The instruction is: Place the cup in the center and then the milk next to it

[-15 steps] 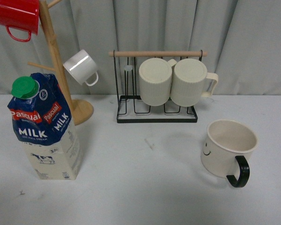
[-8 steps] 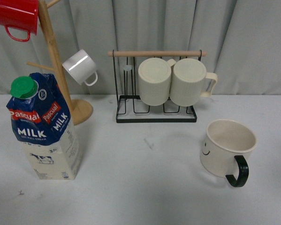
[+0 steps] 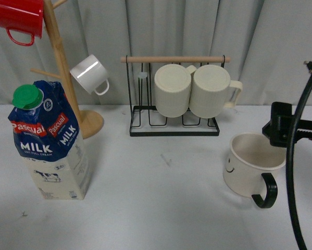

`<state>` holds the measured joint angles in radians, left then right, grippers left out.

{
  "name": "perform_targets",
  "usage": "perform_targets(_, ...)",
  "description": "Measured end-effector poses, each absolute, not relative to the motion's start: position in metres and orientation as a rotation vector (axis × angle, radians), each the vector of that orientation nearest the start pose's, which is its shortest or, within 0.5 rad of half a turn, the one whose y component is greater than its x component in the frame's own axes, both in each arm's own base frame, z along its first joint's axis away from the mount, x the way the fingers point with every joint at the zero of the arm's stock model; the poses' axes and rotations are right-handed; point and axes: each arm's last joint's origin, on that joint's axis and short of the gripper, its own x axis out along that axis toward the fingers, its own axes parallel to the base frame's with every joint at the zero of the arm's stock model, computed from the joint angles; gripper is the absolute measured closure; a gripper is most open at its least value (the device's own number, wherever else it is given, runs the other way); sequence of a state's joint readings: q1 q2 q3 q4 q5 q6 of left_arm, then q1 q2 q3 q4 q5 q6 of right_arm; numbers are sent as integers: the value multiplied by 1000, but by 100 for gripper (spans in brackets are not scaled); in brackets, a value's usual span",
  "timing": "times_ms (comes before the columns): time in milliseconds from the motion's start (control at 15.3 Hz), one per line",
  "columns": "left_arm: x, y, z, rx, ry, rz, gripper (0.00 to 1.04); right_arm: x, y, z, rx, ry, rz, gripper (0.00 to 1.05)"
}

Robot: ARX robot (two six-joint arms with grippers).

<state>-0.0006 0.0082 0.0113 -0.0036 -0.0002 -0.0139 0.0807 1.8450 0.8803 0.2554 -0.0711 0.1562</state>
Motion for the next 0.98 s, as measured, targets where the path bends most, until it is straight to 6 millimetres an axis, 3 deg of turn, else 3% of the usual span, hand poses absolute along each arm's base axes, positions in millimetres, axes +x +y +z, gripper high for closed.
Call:
perform_targets(197,98,0,166,-14,1,0,7,357,32,106,162,834,67,6)
perform_targets(393,98,0,166,-14,1,0,7,358,32,101,176,845,55,8)
perform_targets(917,98,0,166,-14,1,0,7,358,33,101,180,842,51,97)
perform_targets(983,98,0,166,-14,1,0,7,358,38,106,180,834,59,102)
